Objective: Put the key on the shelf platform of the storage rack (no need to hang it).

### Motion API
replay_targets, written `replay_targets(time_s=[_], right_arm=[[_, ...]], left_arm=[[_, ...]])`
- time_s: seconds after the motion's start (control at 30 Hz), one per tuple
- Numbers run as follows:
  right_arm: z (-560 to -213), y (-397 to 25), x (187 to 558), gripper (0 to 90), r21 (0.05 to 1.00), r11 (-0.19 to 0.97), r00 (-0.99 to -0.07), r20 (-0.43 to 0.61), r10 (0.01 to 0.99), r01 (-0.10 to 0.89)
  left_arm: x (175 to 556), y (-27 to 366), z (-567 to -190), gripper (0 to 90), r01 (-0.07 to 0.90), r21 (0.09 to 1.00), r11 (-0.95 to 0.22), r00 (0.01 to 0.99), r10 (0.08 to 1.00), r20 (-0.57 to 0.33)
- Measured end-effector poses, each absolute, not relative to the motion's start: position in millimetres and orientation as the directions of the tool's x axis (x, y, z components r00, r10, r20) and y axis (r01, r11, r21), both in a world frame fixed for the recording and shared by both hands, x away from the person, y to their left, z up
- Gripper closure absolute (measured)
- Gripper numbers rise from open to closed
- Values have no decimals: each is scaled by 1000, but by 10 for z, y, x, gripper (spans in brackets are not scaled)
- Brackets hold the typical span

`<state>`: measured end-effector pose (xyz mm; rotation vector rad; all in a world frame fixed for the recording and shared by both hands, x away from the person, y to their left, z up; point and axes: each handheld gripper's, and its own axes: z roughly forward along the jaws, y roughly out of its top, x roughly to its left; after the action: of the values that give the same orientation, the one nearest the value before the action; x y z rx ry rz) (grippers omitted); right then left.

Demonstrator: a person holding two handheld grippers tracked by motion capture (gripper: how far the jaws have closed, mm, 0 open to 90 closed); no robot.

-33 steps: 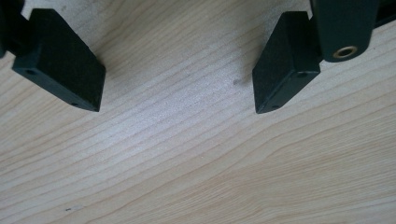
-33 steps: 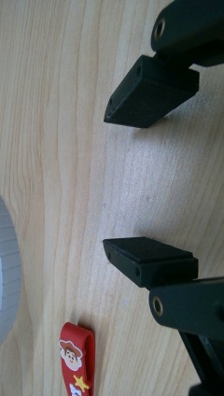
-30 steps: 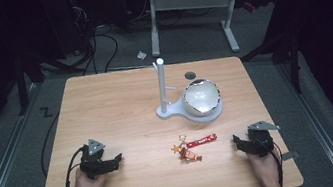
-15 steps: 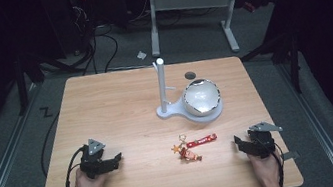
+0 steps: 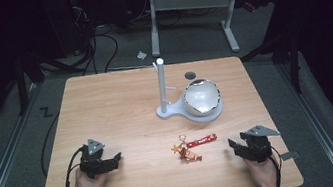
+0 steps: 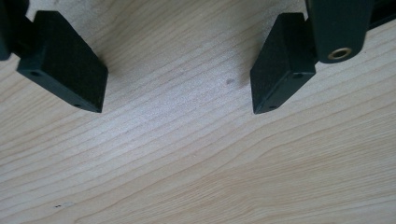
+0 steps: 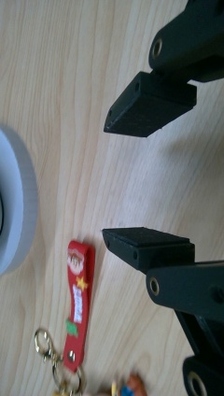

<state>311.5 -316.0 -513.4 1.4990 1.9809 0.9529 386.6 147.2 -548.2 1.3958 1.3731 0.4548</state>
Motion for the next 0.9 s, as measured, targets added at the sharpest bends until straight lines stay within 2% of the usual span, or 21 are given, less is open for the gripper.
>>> replay_targets(time_s=[0.43, 0.9], right_arm=[[-5055, -2656, 3043, 461, 775, 273, -472, 36, 881, 569], [-5118, -2225, 3062, 461, 771, 338, -591, 62, 804, 540]], left_arm=[[3867, 1472, -5482, 189, 471, 849, 240, 261, 881, -394], [3867, 1472, -5482, 188, 472, 848, 240, 260, 882, -394]])
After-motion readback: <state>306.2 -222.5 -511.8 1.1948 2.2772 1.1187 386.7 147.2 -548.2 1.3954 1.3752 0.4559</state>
